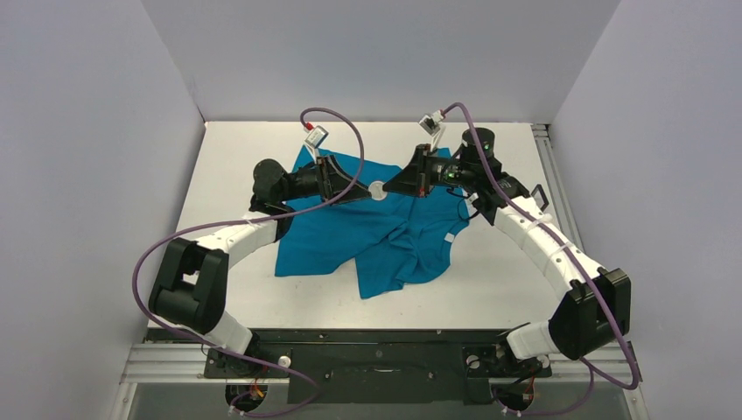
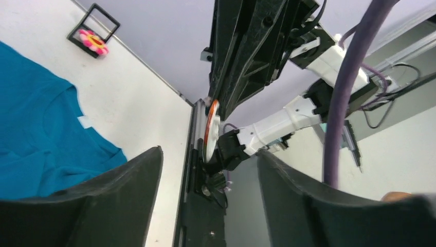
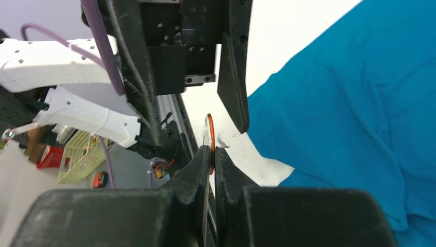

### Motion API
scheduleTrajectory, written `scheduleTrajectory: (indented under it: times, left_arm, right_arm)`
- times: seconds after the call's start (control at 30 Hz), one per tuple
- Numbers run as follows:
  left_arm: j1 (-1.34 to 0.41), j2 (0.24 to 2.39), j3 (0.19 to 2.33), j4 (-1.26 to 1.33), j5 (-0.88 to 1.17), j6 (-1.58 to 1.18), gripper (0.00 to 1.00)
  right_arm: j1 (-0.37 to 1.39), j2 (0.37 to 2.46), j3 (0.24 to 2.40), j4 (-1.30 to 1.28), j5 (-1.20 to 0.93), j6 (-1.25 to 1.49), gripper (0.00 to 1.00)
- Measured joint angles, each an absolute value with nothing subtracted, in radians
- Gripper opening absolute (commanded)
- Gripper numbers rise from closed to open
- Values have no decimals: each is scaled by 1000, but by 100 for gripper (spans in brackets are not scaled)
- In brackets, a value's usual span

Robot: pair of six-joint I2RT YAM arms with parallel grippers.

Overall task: Remove the brooch from the garment
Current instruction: Place the brooch in the brooch box.

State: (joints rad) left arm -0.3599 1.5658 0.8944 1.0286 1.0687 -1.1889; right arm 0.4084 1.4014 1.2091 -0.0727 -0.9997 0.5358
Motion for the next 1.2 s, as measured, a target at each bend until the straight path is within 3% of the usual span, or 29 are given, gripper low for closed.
scheduleTrajectory:
  times: [0.07, 0.33, 0.6, 0.83, 1.2]
  left_arm:
    - [-355, 1562, 895, 978, 1063, -1157, 98]
    - [-290, 1493, 956, 483, 933, -775, 96]
    - [-299, 1478, 1151, -31, 656, -447, 96]
    - [-314, 1521, 1243, -223, 466, -331, 96]
    - [-326, 1553, 1248, -311, 414, -305, 96]
  right_arm:
    - [384, 1401, 1209, -93, -992, 527, 0]
    - [162, 1401, 1285, -490, -786, 182, 0]
    - [-77, 1403, 1308, -804, -377, -251, 0]
    - [-157, 1492, 1314, -781, -21, -411, 0]
    - [-155, 1702, 1359, -661, 144, -507, 0]
